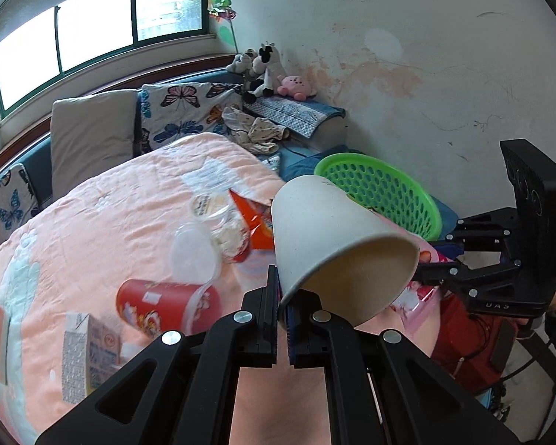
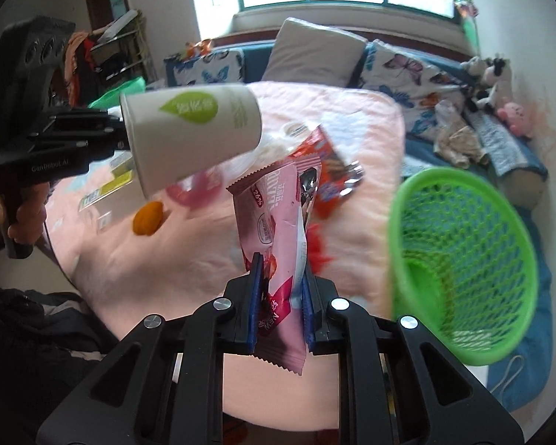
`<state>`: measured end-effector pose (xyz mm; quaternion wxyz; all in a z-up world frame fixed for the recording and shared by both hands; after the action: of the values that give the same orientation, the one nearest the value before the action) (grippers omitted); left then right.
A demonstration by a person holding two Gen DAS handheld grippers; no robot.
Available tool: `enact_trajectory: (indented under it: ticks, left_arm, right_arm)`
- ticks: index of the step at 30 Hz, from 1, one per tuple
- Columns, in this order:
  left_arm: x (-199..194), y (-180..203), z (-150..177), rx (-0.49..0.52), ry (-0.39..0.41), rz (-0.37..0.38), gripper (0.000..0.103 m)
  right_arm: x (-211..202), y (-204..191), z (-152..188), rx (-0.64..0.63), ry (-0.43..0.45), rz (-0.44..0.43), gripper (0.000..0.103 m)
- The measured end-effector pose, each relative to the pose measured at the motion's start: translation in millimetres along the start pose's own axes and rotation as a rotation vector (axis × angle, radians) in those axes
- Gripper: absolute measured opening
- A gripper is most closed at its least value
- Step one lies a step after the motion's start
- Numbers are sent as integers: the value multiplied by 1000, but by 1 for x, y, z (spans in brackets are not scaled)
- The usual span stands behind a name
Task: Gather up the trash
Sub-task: 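Carry the pink wrapper to the green basket and open the right tool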
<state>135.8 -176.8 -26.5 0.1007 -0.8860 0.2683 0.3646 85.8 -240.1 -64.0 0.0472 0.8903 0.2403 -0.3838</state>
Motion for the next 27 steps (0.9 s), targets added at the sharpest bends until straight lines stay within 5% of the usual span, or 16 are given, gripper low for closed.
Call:
enact_trajectory:
  ticks: [2,13,27]
  left_arm:
    - [5,5,-4,0,-2,11,4]
    - [24,14,-18,-32,-21,22,4]
    - [46,35,-41,-41,-41,69,4]
  right_arm:
    - [-5,2,-2,44,7,-69,18]
    - [-16,33,-3,47,42,26,16]
    - [-23,161,6,236,44,337,16]
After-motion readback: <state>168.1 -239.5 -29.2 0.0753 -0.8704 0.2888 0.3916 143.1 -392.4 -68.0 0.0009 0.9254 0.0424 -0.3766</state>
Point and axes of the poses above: each gripper's, at about its wrist camera, not at the fingertips, and x roughly the way its jaws point, y to its right, z to its underside, the point moved 10 cm from there along x, roughly the way its jaws point
